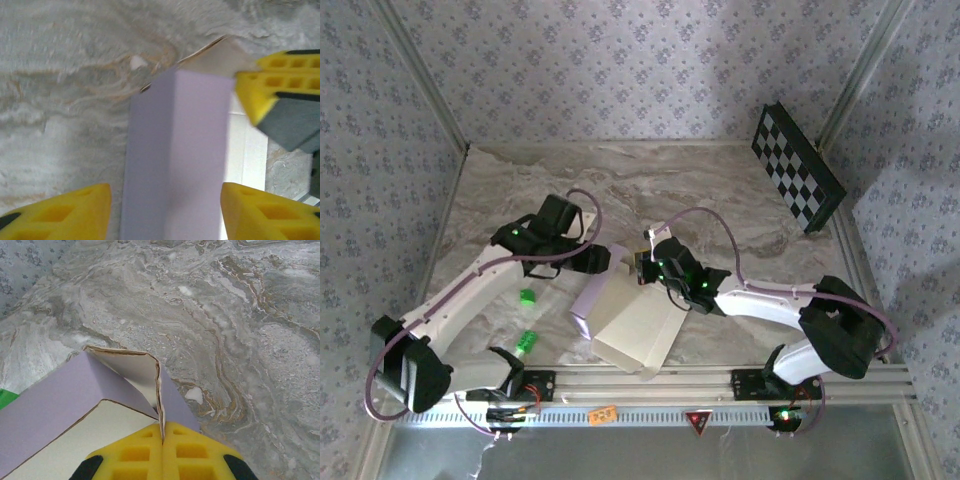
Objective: Fold the paper box
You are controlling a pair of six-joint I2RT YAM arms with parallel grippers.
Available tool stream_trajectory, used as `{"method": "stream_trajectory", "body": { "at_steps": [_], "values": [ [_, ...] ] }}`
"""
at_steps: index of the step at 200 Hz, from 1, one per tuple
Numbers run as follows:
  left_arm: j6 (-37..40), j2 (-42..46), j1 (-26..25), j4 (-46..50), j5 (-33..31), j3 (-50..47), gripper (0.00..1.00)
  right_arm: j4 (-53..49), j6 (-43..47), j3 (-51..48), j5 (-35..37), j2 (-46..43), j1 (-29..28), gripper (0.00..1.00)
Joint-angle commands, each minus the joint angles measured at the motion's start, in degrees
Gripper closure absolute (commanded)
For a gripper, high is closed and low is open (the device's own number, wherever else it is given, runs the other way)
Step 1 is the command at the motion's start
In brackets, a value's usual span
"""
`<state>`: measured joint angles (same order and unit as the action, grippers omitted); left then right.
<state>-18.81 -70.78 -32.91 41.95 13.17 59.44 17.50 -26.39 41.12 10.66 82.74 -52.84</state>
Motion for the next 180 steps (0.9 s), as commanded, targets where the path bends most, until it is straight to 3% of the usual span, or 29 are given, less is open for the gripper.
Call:
{"method": "stream_trajectory", "body": {
  "at_steps": [1,31,88,180],
  "values": [
    [-1.96,2.32,0.91,-1.76,5.41,-3.29,0.44,-1.65,2.07,0.80,-2.54,2.52,1.12,1.00],
    [-5.85,3.95,0.91,-7.74,8.94,-7.58,0.51,-0.62,3.59,4.33,-5.19,6.15,2.34,1.00],
    [-10.82,6.80,1.81,-14.50,6.77,-12.35,0.55,-1.60,6.00,12.93,-11.85,13.39,4.41,1.00],
    [-15.06,9.00,3.13,-19.15,2.59,-17.83,0.56,-11.52,2.84,12.33,-14.66,6.94,3.60,1.00]
  ]
}}
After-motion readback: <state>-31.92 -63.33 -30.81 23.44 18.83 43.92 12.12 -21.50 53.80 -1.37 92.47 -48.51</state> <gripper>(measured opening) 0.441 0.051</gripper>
